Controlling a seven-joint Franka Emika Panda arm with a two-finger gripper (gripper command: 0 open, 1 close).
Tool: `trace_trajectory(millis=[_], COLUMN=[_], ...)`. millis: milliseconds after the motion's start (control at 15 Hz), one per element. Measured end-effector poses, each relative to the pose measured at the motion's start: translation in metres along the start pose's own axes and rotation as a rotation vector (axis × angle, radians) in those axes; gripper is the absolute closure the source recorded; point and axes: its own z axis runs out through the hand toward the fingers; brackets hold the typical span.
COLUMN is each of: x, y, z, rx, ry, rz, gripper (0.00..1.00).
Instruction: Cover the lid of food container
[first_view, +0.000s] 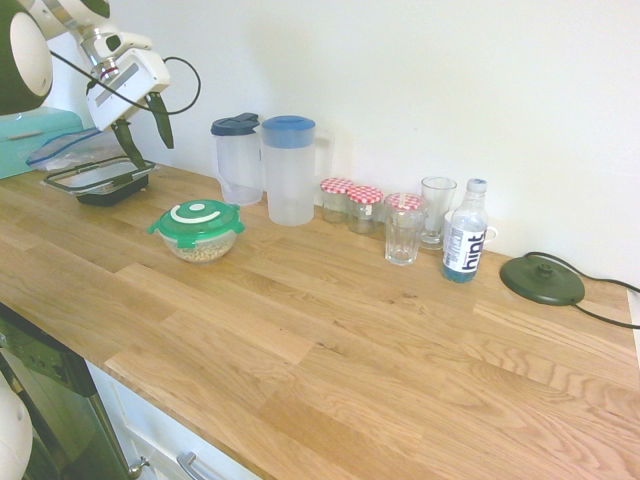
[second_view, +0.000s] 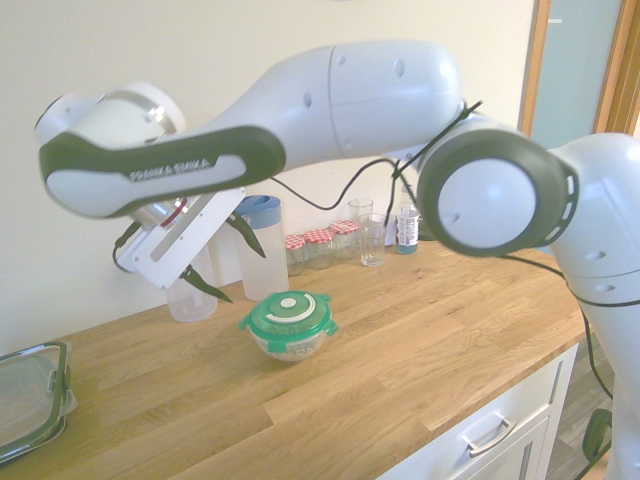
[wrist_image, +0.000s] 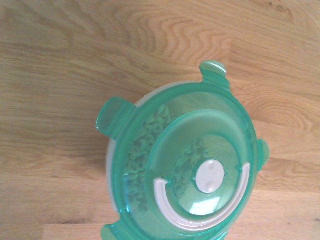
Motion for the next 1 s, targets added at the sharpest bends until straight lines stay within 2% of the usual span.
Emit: trace_trajectory(millis=[333,467,667,1000], x=[0.039,0.052,0.070,0.085], y=[0.059,0.083,0.125,0.204], z=[-0.003,0.006,0.034,0.092], rx=[0.268,0.338,0.343,0.354], ry=[-0.178,-0.210,-0.205,-0.210], rz=[-0.041,-0.045,-0.003,0.004], gripper=[0.00,0.00,0.00,0.00])
